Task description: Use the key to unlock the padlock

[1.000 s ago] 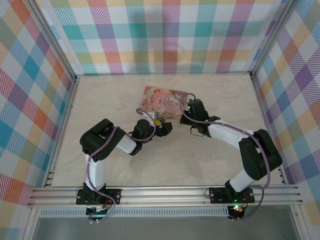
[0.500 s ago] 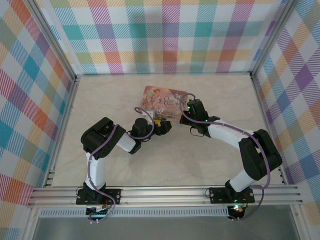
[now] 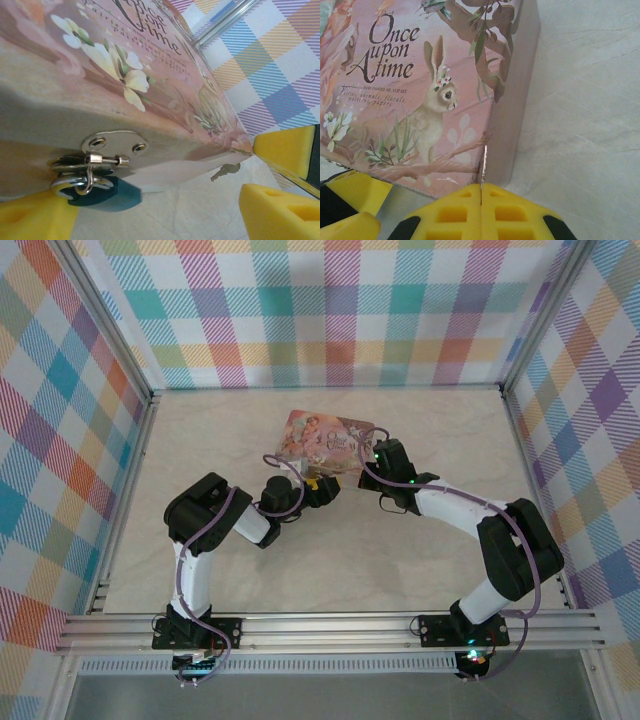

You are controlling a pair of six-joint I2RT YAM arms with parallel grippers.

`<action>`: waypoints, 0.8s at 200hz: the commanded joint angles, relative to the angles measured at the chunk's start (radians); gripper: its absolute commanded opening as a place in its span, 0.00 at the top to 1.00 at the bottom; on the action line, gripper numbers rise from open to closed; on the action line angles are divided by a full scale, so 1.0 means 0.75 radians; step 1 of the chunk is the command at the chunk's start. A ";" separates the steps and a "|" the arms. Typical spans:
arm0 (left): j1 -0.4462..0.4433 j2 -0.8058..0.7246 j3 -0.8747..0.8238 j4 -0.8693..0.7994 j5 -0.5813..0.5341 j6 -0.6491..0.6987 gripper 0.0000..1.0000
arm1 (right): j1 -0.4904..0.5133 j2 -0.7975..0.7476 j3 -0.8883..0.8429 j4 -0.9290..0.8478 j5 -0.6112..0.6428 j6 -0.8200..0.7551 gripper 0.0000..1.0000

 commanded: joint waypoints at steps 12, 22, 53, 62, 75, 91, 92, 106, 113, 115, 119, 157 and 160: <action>0.007 0.022 -0.004 0.220 0.085 -0.046 0.25 | 0.015 0.001 0.037 0.029 -0.024 -0.010 1.00; 0.010 0.027 -0.017 0.235 0.081 -0.052 0.27 | 0.015 -0.003 0.033 0.029 -0.022 -0.015 1.00; 0.021 0.016 -0.052 0.235 0.061 -0.054 0.28 | 0.015 -0.015 0.024 0.028 -0.012 -0.019 1.00; 0.026 0.007 -0.063 0.235 0.059 -0.054 0.28 | 0.015 -0.019 0.022 0.027 -0.010 -0.020 1.00; 0.033 -0.008 -0.079 0.235 0.055 -0.052 0.28 | 0.015 -0.024 0.023 0.025 -0.005 -0.022 1.00; 0.039 -0.025 -0.095 0.235 0.049 -0.050 0.29 | 0.015 -0.022 0.023 0.026 -0.005 -0.023 1.00; 0.039 -0.025 -0.096 0.234 0.048 -0.050 0.29 | 0.015 -0.022 0.024 0.027 -0.005 -0.023 1.00; 0.044 -0.035 -0.106 0.235 0.040 -0.051 0.30 | 0.015 -0.019 0.025 0.028 -0.008 -0.022 1.00; 0.047 -0.038 -0.109 0.234 0.036 -0.052 0.30 | 0.015 -0.020 0.025 0.029 -0.010 -0.019 1.00; 0.046 -0.036 -0.109 0.234 0.037 -0.052 0.30 | 0.015 -0.020 0.026 0.028 -0.010 -0.018 1.00; 0.048 -0.036 -0.108 0.234 0.039 -0.051 0.30 | 0.015 -0.020 0.023 0.029 -0.009 -0.017 1.00; 0.052 -0.008 -0.100 0.235 0.047 -0.063 0.34 | 0.015 -0.025 0.022 0.027 -0.008 -0.015 1.00; 0.052 -0.006 -0.099 0.235 0.049 -0.063 0.34 | 0.015 -0.026 0.021 0.026 -0.008 -0.015 1.00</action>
